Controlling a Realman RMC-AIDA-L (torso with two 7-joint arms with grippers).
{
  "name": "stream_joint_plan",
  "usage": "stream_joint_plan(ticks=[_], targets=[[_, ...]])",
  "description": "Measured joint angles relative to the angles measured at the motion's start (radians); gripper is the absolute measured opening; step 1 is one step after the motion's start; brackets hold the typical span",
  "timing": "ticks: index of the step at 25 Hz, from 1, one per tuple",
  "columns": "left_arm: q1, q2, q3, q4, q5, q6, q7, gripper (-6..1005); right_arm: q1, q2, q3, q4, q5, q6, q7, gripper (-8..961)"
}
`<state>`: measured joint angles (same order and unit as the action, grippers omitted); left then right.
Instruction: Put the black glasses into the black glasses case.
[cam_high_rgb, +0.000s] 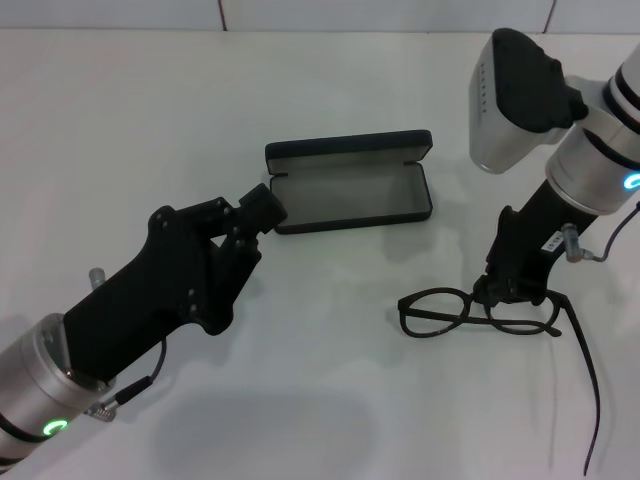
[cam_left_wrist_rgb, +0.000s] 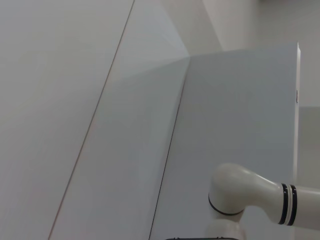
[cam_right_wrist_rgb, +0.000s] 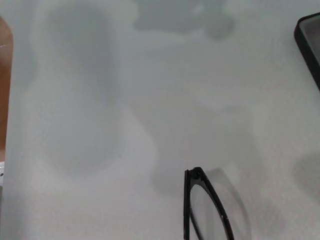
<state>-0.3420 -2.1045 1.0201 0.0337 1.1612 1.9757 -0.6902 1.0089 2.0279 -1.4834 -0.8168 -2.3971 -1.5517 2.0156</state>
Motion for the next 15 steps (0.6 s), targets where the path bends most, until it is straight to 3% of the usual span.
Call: stream_joint_plan(ticks=[7, 15], targets=[[0.001, 0.001, 0.000, 0.000, 0.000, 0.000, 0.000, 43, -0.070, -0.001, 0.003, -0.116, 0.014, 0.021, 0.005, 35], [-0.006, 0.007, -0.002, 0.014, -0.008, 0.007, -0.003, 43, -0.204, -0.005, 0.142, -0.301, 0.042, 0.012, 0.042, 34]])
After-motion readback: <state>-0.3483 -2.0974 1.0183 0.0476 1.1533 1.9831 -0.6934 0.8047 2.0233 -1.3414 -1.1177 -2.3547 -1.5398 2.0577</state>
